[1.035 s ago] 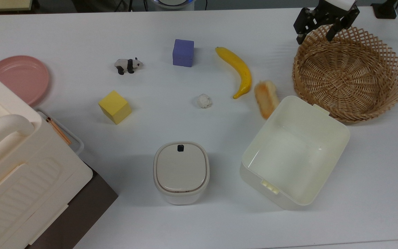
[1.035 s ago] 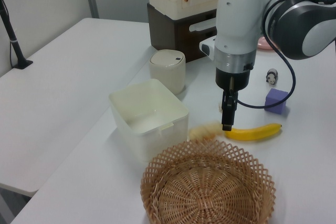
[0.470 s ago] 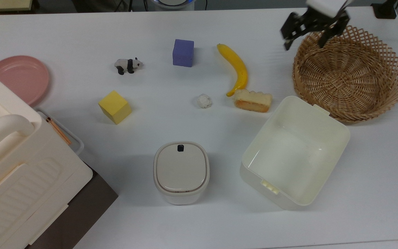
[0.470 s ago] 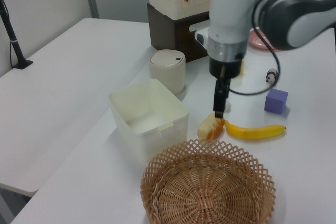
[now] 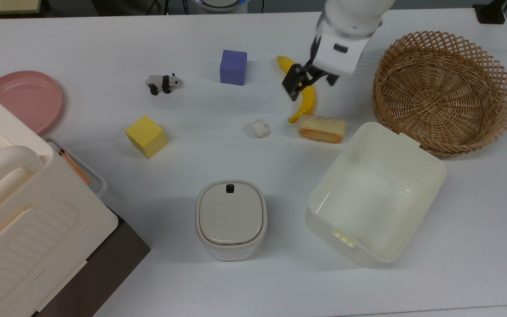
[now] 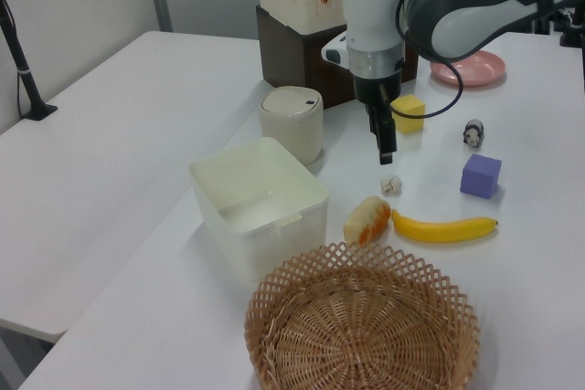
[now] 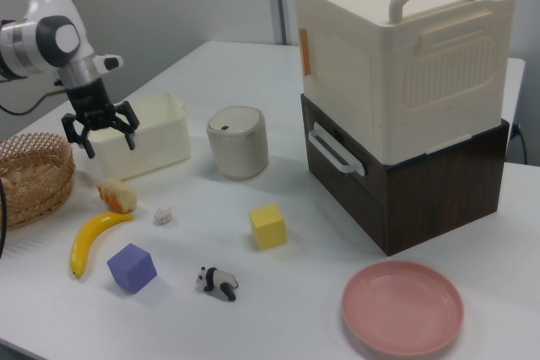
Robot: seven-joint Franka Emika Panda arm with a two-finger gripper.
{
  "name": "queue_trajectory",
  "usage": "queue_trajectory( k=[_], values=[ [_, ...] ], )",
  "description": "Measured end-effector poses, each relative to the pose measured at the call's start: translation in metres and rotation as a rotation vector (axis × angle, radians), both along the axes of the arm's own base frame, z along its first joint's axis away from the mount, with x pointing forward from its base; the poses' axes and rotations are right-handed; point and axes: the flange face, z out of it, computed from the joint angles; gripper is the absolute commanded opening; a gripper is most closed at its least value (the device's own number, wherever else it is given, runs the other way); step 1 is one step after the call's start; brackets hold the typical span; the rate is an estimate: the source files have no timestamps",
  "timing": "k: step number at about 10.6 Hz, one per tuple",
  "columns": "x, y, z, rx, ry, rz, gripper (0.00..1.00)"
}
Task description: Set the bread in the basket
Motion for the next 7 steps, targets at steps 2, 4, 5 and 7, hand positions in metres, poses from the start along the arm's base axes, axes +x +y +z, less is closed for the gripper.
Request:
queue_trajectory(
  k=[2, 4, 5, 7],
  values=[
    [0.002, -0.006, -0.017, -0.04, 0.037, 0.139, 1.0],
    [0.002, 0.004, -0.044, -0.061, 0.082, 0.189, 0.97],
    [0.001, 0.011, -0.063, -0.072, 0.108, 0.202, 0.93],
    [-0.002, 0.029, -0.099, -0.09, 0.139, 0.235, 0.92]
  ],
)
